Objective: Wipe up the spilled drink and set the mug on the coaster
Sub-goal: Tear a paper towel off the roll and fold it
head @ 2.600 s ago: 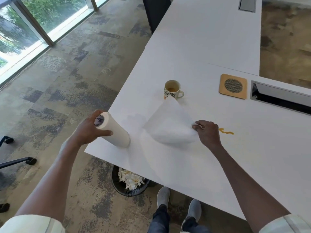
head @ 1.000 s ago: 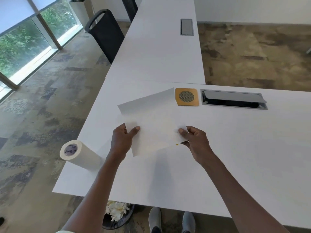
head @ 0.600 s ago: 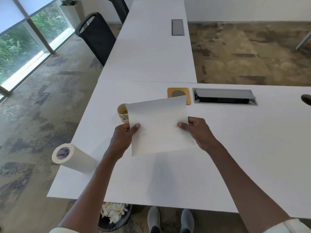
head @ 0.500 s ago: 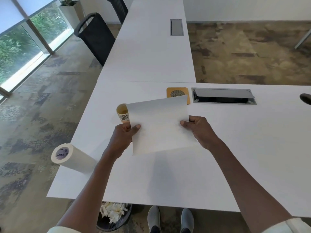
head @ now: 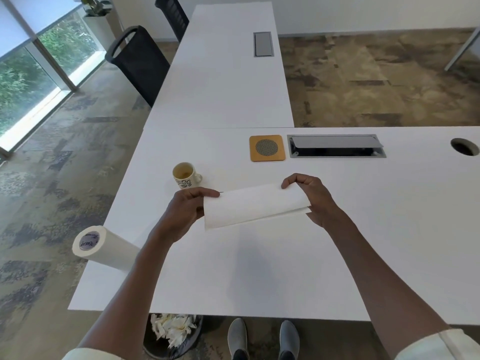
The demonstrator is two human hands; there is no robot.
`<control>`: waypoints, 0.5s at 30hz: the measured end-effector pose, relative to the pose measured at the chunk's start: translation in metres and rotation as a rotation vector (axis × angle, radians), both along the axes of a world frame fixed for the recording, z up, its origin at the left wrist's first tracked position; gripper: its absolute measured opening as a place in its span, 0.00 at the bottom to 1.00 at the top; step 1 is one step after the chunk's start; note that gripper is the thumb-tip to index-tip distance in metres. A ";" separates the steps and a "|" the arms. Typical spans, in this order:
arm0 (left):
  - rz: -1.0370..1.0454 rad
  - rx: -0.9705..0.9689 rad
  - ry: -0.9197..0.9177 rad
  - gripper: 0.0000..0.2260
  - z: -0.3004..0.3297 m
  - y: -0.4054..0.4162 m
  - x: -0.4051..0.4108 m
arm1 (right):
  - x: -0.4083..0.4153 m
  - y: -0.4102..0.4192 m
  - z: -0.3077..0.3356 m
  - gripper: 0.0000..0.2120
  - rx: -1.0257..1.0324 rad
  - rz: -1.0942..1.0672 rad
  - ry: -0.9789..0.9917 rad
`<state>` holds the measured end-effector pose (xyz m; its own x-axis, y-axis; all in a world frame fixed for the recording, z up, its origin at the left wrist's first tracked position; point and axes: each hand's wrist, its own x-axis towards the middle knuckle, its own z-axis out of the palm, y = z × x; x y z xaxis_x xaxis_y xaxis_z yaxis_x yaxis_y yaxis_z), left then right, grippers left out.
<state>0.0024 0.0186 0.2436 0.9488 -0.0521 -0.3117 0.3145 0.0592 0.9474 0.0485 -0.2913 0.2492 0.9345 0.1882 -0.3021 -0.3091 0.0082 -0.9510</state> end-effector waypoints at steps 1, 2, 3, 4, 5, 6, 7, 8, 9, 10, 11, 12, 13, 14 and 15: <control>0.028 -0.029 0.017 0.21 0.000 -0.001 0.001 | 0.000 -0.001 0.000 0.17 -0.009 -0.005 -0.004; 0.072 -0.068 0.036 0.21 0.000 -0.002 0.002 | -0.001 -0.003 -0.001 0.17 -0.019 -0.010 -0.010; 0.122 -0.113 0.057 0.19 -0.001 -0.004 0.003 | -0.001 -0.004 -0.002 0.18 -0.029 -0.014 -0.018; 0.168 -0.158 0.078 0.16 -0.001 -0.006 0.005 | -0.001 -0.005 -0.003 0.19 -0.045 -0.015 -0.034; 0.207 -0.194 0.103 0.12 -0.001 -0.009 0.006 | 0.000 -0.006 -0.004 0.21 -0.066 -0.017 -0.057; 0.231 -0.227 0.127 0.10 -0.002 -0.012 0.007 | 0.000 -0.007 -0.004 0.22 -0.087 -0.017 -0.082; 0.245 -0.243 0.145 0.11 -0.004 -0.014 0.007 | 0.000 -0.008 -0.005 0.23 -0.102 -0.014 -0.104; 0.247 -0.235 0.157 0.14 -0.005 -0.017 0.007 | -0.001 -0.008 -0.005 0.23 -0.112 -0.007 -0.121; 0.228 -0.205 0.152 0.14 -0.006 -0.019 0.008 | -0.001 -0.009 -0.006 0.23 -0.124 0.001 -0.137; 0.194 -0.168 0.139 0.13 -0.007 -0.022 0.007 | 0.000 -0.009 -0.006 0.24 -0.139 0.008 -0.149; 0.165 -0.132 0.129 0.12 -0.007 -0.024 0.007 | 0.000 -0.010 -0.006 0.24 -0.156 0.016 -0.157; 0.158 -0.104 0.127 0.11 -0.008 -0.026 0.006 | 0.000 -0.011 -0.007 0.24 -0.169 0.023 -0.157; 0.170 -0.082 0.130 0.11 -0.007 -0.029 0.007 | 0.001 -0.012 -0.007 0.24 -0.174 0.029 -0.152; 0.189 -0.057 0.129 0.10 -0.007 -0.030 0.007 | 0.001 -0.013 -0.007 0.24 -0.172 0.035 -0.143; 0.204 -0.028 0.121 0.08 -0.007 -0.031 0.008 | 0.000 -0.014 -0.006 0.24 -0.158 0.042 -0.129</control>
<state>0.0101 -0.0126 0.2366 0.8964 0.1265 -0.4248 0.4045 0.1586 0.9007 0.0488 -0.3049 0.2428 0.9598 0.1873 -0.2090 -0.1814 -0.1545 -0.9712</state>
